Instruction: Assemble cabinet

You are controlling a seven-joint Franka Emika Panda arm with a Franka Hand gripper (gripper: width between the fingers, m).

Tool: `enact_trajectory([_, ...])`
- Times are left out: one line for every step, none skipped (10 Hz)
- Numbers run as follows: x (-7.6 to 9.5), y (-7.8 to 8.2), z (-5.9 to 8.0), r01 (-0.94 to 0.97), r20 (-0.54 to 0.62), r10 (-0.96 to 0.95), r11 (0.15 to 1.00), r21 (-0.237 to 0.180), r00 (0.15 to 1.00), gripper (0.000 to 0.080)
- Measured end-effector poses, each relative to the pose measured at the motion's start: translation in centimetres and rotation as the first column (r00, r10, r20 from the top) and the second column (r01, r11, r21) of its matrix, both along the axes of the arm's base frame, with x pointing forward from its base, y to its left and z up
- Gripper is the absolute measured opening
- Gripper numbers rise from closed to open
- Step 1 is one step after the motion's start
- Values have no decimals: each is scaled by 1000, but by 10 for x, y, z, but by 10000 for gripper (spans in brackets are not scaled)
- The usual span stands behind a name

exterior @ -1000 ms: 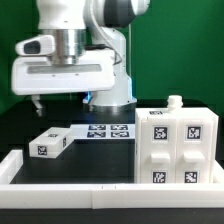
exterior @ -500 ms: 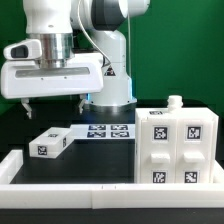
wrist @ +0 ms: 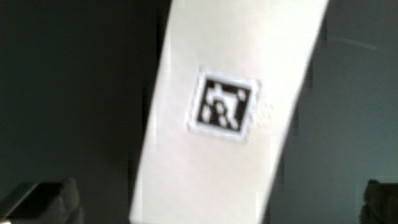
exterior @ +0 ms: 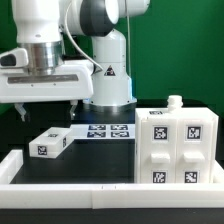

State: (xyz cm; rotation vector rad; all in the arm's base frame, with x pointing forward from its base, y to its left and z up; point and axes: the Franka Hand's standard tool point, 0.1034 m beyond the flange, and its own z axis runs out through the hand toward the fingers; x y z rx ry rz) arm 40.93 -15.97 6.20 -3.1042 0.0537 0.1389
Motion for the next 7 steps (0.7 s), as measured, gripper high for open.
enact_trajectory([-3, -2, -1, 12, -24, -12, 1000, 11, 1000, 797])
enact_trajectory([-2, -1, 0, 8, -20, -7, 1000, 9, 1000, 797])
enact_trajectory([-2, -1, -1, 6, -21, -6, 1000, 10, 1000, 797])
enact_trajectory([-2, -1, -1, 6, -21, -6, 1000, 10, 1000, 797])
enact_trajectory([-2, -2, 0, 14, -17, -13, 1000, 6, 1000, 797])
enact_trajectory([0, -10, 1, 75, 19, -74, 997, -21, 997, 797])
enact_trajectory([-3, -11, -4, 150, 31, -149, 988, -34, 988, 797])
